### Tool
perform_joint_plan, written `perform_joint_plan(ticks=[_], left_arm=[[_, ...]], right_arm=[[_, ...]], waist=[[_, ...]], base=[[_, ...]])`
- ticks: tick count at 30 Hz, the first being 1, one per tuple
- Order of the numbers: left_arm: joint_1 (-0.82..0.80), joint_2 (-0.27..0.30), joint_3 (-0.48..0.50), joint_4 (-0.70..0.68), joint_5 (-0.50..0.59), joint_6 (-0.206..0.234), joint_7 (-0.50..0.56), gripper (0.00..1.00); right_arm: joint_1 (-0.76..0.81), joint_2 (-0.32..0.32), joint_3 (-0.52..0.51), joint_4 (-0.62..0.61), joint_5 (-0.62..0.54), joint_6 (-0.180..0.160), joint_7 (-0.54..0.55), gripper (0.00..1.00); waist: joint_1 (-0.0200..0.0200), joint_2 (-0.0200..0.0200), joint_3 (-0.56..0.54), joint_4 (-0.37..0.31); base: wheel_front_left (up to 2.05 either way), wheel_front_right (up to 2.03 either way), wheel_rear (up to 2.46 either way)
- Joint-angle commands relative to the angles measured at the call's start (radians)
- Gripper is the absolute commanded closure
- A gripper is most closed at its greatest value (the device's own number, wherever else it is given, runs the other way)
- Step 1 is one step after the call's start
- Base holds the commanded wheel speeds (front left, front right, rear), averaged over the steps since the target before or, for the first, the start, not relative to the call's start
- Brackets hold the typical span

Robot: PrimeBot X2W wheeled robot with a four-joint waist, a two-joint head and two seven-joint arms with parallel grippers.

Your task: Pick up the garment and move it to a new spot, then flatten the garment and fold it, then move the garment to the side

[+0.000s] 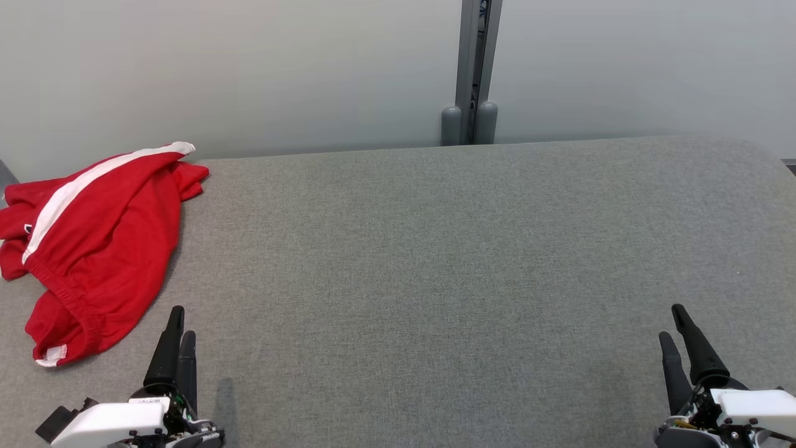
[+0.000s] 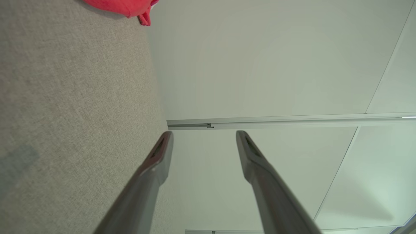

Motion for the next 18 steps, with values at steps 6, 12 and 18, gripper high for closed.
perform_joint_plan(ticks=[6, 12, 18], left_arm=[[-0.016, 0.011, -0.031, -0.031, 0.024, -0.002, -0.034, 0.00], [-0.012, 0.013, -0.049, -0.048, 0.088, -0.001, -0.062, 0.00], [-0.013, 0.014, -0.065, -0.080, 0.185, 0.012, -0.089, 0.00]], right_arm=[[-0.011, -0.009, 0.021, -0.025, -0.022, 0.002, -0.036, 0.00], [-0.005, -0.011, 0.030, -0.034, -0.069, 0.002, -0.064, 0.00], [0.000, -0.013, 0.025, -0.061, -0.163, 0.002, -0.090, 0.00]], waist=[[0.0000, 0.0000, 0.000, 0.000], [0.0000, 0.0000, 0.000, -0.001], [0.0000, 0.0000, 0.000, -0.001]], base=[[0.00, 0.00, 0.00], [0.00, 0.00, 0.00], [0.00, 0.00, 0.00]])
